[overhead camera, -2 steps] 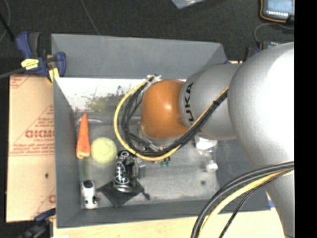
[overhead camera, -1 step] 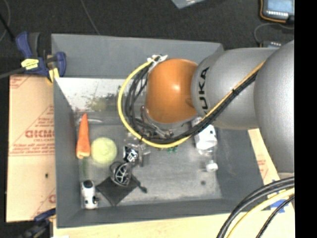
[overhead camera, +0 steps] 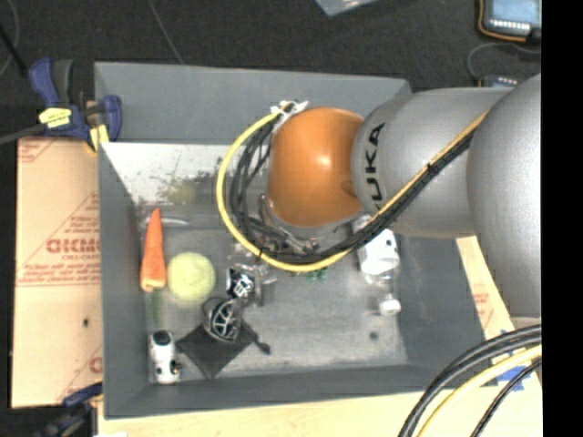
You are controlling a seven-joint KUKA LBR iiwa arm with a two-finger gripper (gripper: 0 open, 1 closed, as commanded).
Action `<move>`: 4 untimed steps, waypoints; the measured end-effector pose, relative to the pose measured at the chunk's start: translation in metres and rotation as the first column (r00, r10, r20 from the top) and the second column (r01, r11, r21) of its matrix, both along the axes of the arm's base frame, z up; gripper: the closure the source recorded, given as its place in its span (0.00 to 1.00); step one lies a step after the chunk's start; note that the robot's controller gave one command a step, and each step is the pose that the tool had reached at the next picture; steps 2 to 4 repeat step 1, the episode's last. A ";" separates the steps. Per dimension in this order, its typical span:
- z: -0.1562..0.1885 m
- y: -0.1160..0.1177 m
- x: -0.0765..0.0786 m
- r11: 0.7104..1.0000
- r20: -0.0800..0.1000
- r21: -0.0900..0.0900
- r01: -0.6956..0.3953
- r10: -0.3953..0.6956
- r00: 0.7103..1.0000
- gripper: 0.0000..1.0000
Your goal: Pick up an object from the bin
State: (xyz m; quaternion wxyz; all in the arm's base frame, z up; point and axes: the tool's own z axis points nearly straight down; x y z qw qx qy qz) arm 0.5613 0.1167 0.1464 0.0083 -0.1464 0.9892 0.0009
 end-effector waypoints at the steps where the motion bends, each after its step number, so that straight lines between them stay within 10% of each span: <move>1: 0.082 0.008 0.006 1.000 0.004 0.000 0.003 -0.003 1.000 1.00; 4: 0.082 0.008 0.006 1.000 0.004 0.000 0.003 -0.003 1.000 1.00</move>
Offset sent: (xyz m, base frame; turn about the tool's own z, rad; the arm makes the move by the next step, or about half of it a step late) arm 0.0000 0.0000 0.0000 0.0000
